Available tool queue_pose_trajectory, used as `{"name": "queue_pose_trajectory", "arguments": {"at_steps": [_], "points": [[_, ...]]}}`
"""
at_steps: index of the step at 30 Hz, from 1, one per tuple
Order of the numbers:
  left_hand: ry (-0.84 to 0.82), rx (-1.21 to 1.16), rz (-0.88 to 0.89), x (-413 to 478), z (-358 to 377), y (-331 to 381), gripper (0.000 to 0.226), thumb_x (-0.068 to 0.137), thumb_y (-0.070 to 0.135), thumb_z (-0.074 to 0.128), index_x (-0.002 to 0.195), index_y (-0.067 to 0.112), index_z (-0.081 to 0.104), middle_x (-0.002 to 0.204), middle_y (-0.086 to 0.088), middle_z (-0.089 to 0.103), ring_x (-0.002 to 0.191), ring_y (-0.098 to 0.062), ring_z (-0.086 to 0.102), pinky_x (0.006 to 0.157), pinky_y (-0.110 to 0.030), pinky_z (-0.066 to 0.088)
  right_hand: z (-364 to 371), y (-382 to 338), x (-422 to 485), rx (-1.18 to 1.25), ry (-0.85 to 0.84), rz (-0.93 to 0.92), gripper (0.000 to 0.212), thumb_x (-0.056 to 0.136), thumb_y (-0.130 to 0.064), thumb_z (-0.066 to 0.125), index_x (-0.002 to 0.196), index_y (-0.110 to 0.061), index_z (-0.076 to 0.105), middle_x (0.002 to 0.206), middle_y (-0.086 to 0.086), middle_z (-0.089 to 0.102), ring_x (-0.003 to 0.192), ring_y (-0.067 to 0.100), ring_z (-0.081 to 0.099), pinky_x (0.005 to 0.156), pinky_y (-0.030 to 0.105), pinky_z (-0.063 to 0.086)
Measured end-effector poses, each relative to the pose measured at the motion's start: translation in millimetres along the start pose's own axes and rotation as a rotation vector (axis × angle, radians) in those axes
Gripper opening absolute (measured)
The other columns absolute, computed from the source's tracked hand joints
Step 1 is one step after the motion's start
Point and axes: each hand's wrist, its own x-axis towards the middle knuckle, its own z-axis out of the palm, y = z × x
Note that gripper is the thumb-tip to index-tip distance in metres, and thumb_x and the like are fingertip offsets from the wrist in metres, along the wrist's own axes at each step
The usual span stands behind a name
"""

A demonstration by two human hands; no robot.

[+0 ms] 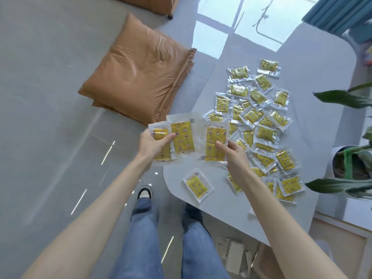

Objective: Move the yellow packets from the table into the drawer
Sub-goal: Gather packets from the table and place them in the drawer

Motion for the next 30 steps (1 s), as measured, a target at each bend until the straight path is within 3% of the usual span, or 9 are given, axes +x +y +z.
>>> {"name": "queue_pose_trajectory", "arguments": {"at_steps": [5,8,10,12,16,21,24,27,30], "points": [[-0.021,-0.037,0.033,26.3,-64.6,35.4,0.033,0.078,0.012,0.075,0.109,0.007,0.065,0.099,-0.006,0.072,0.086,-0.013,0.071,0.073,-0.028,0.059,61.7,-36.2,1.6,0.075,-0.006,0.008,0.006,0.091,-0.019,0.064,0.09,-0.019,0.07,0.087,-0.003,0.07,0.091,0.019,0.064,0.088,0.038,0.048],[-0.052,0.002,0.055,56.6,-104.2,51.5,0.028,0.078,0.013,0.075,0.105,0.01,0.065,0.098,-0.004,0.071,0.078,-0.005,0.071,0.071,-0.025,0.06,105.8,-52.6,6.4,0.098,0.017,-0.02,0.009,0.092,-0.02,0.062,0.084,-0.017,0.066,0.079,-0.002,0.067,0.076,0.013,0.063,0.07,0.028,0.048],[-0.079,0.021,0.047,81.1,-131.1,63.3,0.033,0.076,0.014,0.078,0.105,0.008,0.065,0.101,-0.007,0.072,0.086,-0.015,0.072,0.077,-0.037,0.059,138.8,-62.7,11.7,0.105,0.074,-0.037,0.013,0.091,-0.024,0.064,0.079,-0.018,0.064,0.08,-0.002,0.067,0.074,0.011,0.062,0.069,0.024,0.045],[-0.109,0.056,0.061,101.4,-153.9,76.6,0.038,0.074,0.016,0.08,0.107,0.007,0.064,0.101,-0.007,0.072,0.09,-0.019,0.071,0.077,-0.038,0.059,169.1,-70.9,18.3,0.111,0.123,-0.045,0.012,0.091,-0.026,0.064,0.09,-0.015,0.067,0.085,-0.001,0.069,0.08,0.013,0.064,0.073,0.025,0.047],[-0.153,0.177,0.157,135.2,-188.2,107.3,0.045,0.072,0.014,0.081,0.106,0.01,0.053,0.094,0.002,0.066,0.082,-0.009,0.065,0.063,-0.014,0.054,218.8,-92.6,32.6,0.157,0.274,-0.064,0.025,0.093,-0.021,0.062,0.113,-0.007,0.061,0.091,0.0,0.069,0.082,0.013,0.066,0.08,0.029,0.055],[-0.263,0.243,0.234,186.1,-200.3,136.2,0.057,0.073,0.011,0.08,0.115,0.021,0.044,0.098,0.0,0.065,0.079,-0.005,0.068,0.071,-0.023,0.058,246.6,-111.1,65.0,0.062,0.456,-0.082,0.042,0.092,-0.024,0.063,0.128,-0.012,0.045,0.109,0.01,0.063,0.089,0.019,0.065,0.075,0.029,0.054],[-0.32,0.319,0.287,223.7,-192.3,149.8,0.07,0.07,0.021,0.083,0.123,0.035,0.04,0.113,-0.007,0.062,0.098,-0.021,0.065,0.085,-0.036,0.055,250.7,-120.1,92.5,-0.08,0.529,-0.1,0.042,0.094,-0.023,0.059,0.131,-0.014,0.042,0.088,-0.004,0.056,0.073,0.007,0.058,0.066,0.025,0.046],[-0.354,0.411,0.369,257.4,-171.2,163.9,0.064,0.073,0.017,0.08,0.126,0.025,0.044,0.11,0.009,0.055,0.088,-0.005,0.056,0.078,-0.006,0.045,249.5,-127.0,126.4,-0.191,0.557,-0.059,0.042,0.095,-0.023,0.057,0.133,-0.018,0.04,0.082,-0.011,0.053,0.072,0.01,0.057,0.075,0.035,0.049],[-0.384,0.446,0.395,293.7,-142.7,177.7,0.052,0.075,0.012,0.078,0.117,0.018,0.05,0.11,0.011,0.054,0.076,0.011,0.053,0.066,0.002,0.039,244.2,-135.5,171.6,-0.242,0.553,0.002,0.042,0.094,-0.025,0.056,0.132,-0.022,0.04,0.105,0.002,0.067,0.09,0.024,0.064,0.086,0.043,0.051]]}}
